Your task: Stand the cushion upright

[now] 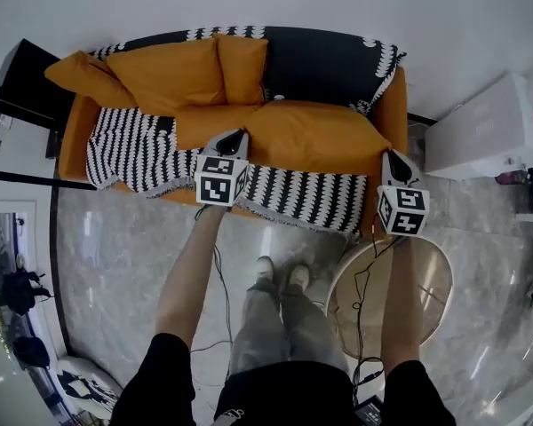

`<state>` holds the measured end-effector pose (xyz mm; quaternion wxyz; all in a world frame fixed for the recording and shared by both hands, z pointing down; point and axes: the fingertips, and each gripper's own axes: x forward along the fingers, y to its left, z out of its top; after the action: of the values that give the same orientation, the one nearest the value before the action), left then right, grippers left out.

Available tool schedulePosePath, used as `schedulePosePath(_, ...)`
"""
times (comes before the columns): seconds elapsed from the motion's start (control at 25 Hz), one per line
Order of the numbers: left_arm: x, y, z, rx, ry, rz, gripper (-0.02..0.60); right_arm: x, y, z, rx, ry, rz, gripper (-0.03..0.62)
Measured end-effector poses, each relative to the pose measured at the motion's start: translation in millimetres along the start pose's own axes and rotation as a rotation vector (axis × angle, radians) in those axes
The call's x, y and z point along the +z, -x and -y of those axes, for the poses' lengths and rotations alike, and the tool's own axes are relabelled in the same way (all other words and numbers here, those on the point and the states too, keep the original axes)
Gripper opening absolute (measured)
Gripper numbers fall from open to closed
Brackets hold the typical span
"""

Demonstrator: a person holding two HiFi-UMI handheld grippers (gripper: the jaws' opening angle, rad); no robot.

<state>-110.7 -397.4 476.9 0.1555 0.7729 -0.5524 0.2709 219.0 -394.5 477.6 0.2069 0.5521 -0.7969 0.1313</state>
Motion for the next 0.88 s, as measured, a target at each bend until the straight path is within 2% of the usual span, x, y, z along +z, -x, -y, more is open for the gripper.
schedulePosePath(0.36,50,-40,-27,0.056,-0.009,0.068,0.015,49,-49,21,-0.026,0.044,0.059,0.014)
schedulePosePath(0.6,73,-63,-36,0.085,-0.042,0.1,0.015,67,-74,35,-0.076,0.077,0.077,0.014)
schedulePosePath(0.88,95,-86,-48,0.068,-0.058,0.108,0.015,85,-102,46,-0.132,0.075,0.067,0.014)
